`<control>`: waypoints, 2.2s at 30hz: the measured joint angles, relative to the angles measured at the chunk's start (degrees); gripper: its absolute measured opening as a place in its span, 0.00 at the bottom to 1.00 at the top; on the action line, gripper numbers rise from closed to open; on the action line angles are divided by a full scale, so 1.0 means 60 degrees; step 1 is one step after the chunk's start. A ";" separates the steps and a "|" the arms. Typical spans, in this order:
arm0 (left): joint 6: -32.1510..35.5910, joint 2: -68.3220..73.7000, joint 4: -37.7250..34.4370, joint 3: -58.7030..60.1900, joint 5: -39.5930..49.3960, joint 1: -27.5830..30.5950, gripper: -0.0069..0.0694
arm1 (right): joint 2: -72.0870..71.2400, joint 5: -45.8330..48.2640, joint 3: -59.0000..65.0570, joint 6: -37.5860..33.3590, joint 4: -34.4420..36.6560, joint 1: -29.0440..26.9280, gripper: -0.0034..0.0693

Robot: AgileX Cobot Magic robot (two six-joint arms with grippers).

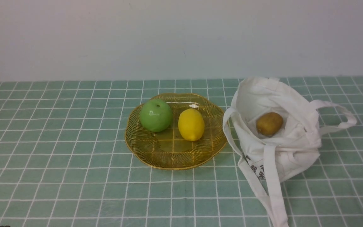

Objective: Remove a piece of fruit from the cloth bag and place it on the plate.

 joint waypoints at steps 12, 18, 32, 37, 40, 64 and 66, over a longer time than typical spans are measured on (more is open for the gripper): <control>0.0000 0.0000 0.0000 0.0000 0.0000 0.0000 0.08 | 0.0000 0.0740 -0.0018 -0.0045 -0.0061 0.0380 0.03; 0.0000 0.0000 0.0000 0.0000 0.0000 0.0000 0.08 | 0.0000 0.0740 -0.0018 -0.0045 -0.0069 0.0633 0.03; 0.0000 0.0000 0.0000 0.0000 0.0000 0.0000 0.08 | 0.0000 0.0740 -0.0018 -0.0045 -0.0069 0.0633 0.03; 0.0000 0.0000 0.0000 0.0000 0.0000 0.0000 0.08 | 0.0000 0.0744 -0.0018 -0.0045 -0.0069 0.0633 0.03; 0.0000 0.0000 0.0000 0.0000 0.0000 0.0000 0.08 | 0.0000 0.0744 -0.0018 -0.0045 -0.0069 0.0633 0.03; 0.0000 0.0000 0.0000 0.0000 0.0000 0.0000 0.08 | 0.0000 0.0744 -0.0018 -0.0045 -0.0069 0.0633 0.03; 0.0000 0.0000 0.0000 0.0000 0.0000 0.0000 0.08 | 0.0000 0.0744 -0.0018 -0.0045 -0.0069 0.0633 0.03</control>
